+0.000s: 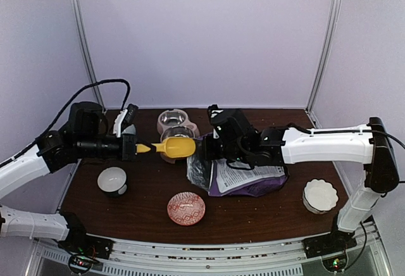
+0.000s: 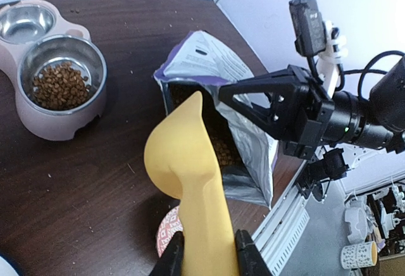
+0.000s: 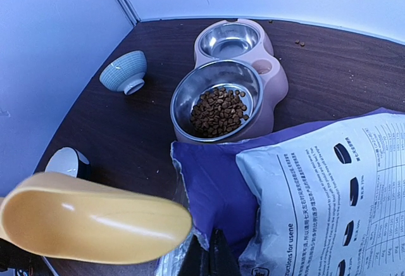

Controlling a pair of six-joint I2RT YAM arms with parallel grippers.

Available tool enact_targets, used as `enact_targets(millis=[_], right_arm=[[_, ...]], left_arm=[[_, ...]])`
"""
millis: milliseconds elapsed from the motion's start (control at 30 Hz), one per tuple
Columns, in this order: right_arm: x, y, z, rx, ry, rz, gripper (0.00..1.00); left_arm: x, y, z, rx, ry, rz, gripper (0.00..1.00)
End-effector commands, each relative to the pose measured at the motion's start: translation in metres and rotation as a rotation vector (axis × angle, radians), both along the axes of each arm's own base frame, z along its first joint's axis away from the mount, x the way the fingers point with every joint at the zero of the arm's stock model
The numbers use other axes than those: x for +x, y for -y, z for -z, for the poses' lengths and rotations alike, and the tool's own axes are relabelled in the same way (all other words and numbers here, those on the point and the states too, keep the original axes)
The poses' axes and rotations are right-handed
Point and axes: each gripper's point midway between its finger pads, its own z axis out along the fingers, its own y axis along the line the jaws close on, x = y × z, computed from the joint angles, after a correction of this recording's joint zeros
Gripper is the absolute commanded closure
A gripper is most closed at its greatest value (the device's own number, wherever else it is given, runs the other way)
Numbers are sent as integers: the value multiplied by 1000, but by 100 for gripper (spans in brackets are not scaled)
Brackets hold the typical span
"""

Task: Serve the pet food

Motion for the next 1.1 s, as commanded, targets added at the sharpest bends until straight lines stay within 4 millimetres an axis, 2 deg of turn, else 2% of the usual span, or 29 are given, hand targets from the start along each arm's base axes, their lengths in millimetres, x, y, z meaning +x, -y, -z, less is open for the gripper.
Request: enact_targets(millis=[0, 133, 333, 533, 733, 900, 1000, 1067], right_arm=[[6, -17, -37, 87, 72, -6, 100], [8, -20, -38, 79, 78, -4, 100], [12, -24, -37, 68, 79, 5, 100], [14, -29, -34, 58, 69, 6, 100], [14, -34, -40, 74, 70, -6, 100], [13, -33, -44, 85, 72, -13, 100], [11, -31, -46, 84, 69, -19, 100], [9, -27, -47, 75, 70, -20, 92]], left_arm=[[-8, 19, 20, -19, -87, 83, 100], [-3, 28, 46, 19, -165, 79, 100], [13, 31, 94, 69, -285, -33, 100], [21, 38, 122, 74, -329, -83, 100], [34, 48, 136, 76, -320, -102, 100], [49, 66, 135, 16, -290, -98, 100], [55, 70, 134, 7, -279, -103, 100], [55, 68, 137, 17, -275, -110, 100]])
